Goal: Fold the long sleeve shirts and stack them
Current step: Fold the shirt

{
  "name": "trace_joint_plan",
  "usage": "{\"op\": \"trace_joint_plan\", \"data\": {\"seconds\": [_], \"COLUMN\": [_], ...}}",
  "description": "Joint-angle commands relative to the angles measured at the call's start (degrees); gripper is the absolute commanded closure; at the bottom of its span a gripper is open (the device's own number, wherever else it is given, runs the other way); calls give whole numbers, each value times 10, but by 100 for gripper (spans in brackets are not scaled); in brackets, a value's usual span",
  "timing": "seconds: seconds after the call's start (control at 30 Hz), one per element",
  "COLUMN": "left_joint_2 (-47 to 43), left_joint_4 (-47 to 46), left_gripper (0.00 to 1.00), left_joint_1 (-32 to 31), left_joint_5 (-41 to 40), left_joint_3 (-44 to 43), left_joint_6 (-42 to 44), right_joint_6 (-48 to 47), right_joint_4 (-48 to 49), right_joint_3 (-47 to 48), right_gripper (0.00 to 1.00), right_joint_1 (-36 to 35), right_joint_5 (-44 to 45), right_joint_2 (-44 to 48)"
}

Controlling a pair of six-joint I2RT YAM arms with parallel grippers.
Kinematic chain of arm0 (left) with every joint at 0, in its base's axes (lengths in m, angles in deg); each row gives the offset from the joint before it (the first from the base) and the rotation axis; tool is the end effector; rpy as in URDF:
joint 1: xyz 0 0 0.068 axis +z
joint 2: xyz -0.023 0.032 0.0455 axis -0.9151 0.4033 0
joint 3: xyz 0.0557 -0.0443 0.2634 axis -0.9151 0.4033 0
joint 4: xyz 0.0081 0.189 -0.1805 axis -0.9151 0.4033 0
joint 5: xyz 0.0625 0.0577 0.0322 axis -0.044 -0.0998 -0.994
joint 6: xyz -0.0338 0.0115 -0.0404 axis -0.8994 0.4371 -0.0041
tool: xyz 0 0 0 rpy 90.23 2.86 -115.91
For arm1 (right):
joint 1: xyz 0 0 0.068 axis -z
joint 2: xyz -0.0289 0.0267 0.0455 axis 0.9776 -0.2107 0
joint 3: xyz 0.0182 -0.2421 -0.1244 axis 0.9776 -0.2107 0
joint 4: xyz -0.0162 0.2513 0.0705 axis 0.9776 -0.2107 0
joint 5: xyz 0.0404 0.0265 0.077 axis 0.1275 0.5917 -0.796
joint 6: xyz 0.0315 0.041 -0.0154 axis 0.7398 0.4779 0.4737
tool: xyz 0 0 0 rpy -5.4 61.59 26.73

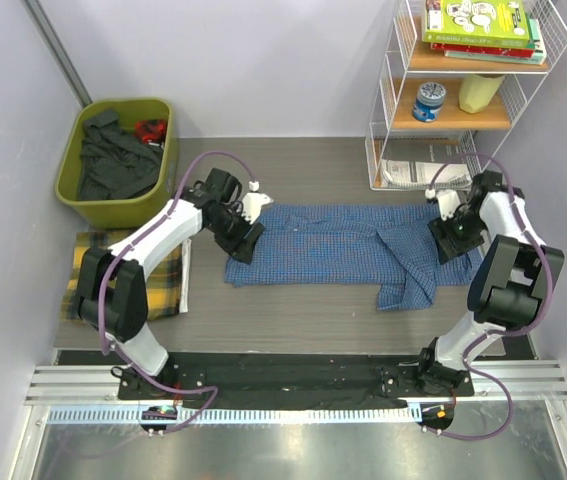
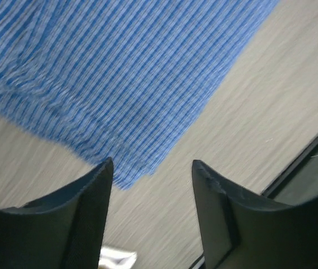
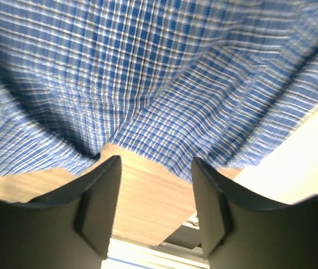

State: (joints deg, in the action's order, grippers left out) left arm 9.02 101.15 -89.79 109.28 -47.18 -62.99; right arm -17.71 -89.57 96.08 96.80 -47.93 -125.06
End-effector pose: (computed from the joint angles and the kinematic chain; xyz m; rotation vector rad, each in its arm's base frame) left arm 0.2987 -0.1445 0.2432 1.0625 2.5379 -0.5445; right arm 0.2993 -0.0967 0.2120 -0.7003 2.8394 0.0843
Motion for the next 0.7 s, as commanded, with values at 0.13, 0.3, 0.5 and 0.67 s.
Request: {"op": "trace_joint_plan", "data": {"seconds": [0.13,0.3,0.5,0.67], "left_joint_2": [-61,-65,-48,-22], "left_joint_4": [-125,-146,-205,-202], "left_gripper": [30,31,30,31], "left_joint_1": [-48,-78,-144,-155], "left_joint_5": [128,143,156,148], "left_joint_3": [48,60,54,24], "left_joint_6": [-36,-15,14,-4], "right_joint_6": [-58,-64,-28,15], "right_joint_4": [-162,-136,-50,5], "right_joint_3": [17,-92,-159,-166], "right_gripper": [35,40,40,43], "right_joint_1": [13,9,9,9], "right_joint_5": [-115,-73,-48,-35], "right_joint_2": [105,126,127,105]}}
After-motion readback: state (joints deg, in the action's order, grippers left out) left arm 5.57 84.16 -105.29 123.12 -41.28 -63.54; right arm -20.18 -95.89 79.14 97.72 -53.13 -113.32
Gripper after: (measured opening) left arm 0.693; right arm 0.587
